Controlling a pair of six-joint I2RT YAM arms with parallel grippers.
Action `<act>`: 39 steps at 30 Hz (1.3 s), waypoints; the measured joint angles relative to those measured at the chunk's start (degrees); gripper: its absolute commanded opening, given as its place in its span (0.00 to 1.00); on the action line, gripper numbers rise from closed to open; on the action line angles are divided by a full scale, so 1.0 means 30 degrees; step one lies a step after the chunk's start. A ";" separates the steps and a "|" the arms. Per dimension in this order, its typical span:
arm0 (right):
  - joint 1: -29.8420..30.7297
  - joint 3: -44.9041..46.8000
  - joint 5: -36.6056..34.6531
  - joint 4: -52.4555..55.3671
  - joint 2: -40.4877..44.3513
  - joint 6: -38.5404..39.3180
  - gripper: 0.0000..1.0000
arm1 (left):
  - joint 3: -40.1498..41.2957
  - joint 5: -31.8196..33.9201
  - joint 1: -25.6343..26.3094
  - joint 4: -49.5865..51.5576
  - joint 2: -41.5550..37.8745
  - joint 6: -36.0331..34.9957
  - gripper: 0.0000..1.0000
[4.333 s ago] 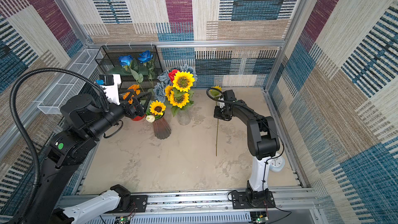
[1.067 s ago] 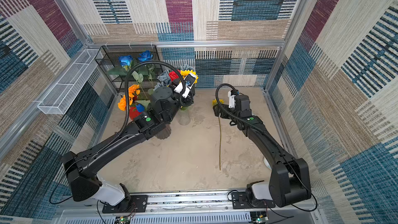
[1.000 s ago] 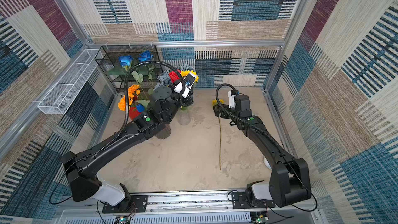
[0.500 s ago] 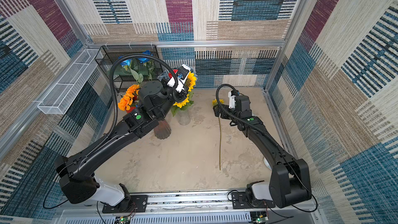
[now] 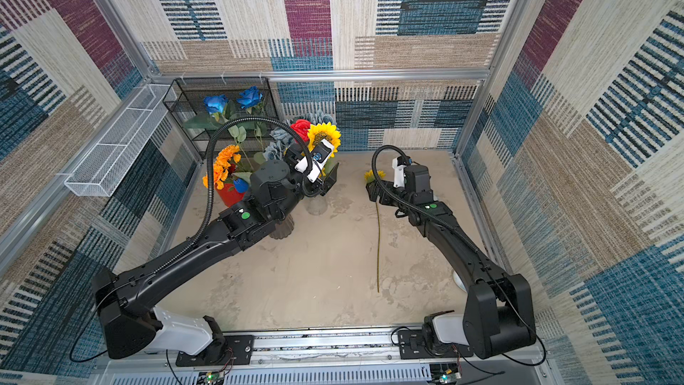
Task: Pick out yellow flowers from the vase
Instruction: Pick up the flower from the vase.
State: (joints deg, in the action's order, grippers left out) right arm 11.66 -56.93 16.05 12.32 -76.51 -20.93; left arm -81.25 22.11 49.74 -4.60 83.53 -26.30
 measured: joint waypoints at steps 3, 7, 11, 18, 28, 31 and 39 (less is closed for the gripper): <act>0.0000 0.0000 0.0007 0.0000 -0.0007 0.0000 0.97 | -0.0634 0.0342 0.0000 -0.0969 0.1042 -0.0576 0.89; -0.0007 0.0000 0.0015 0.0000 -0.0007 0.0007 0.97 | -0.1027 0.1523 0.0000 -0.2834 0.2259 -0.1566 0.89; -0.0007 0.0000 0.0131 0.0000 -0.0007 0.0007 0.97 | -0.1756 0.2623 0.0015 -0.4393 0.3519 -0.3322 0.89; -0.0015 0.0000 0.0299 -0.0036 -0.0044 0.0000 0.97 | -0.3257 0.4044 0.0015 -0.6309 0.5173 -0.6346 0.71; -0.0036 0.0000 0.0444 -0.0153 -0.0095 0.0000 0.97 | -0.3781 0.4495 -0.0146 -0.6572 0.5005 -0.6878 0.12; -0.0036 0.0000 0.0466 -0.0153 -0.0095 0.0000 0.97 | -0.3840 0.4495 -0.0211 -0.6324 0.4663 -0.6841 0.12; -0.0036 0.0073 0.0495 -0.0204 -0.0095 -0.0080 0.97 | -0.5843 0.3767 -0.0248 -0.4299 0.3832 -0.6193 0.11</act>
State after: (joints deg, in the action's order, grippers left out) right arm 11.55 -56.71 17.54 11.70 -76.79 -21.17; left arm -98.78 33.41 48.99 -17.50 95.02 -44.88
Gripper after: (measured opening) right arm 0.968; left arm 0.179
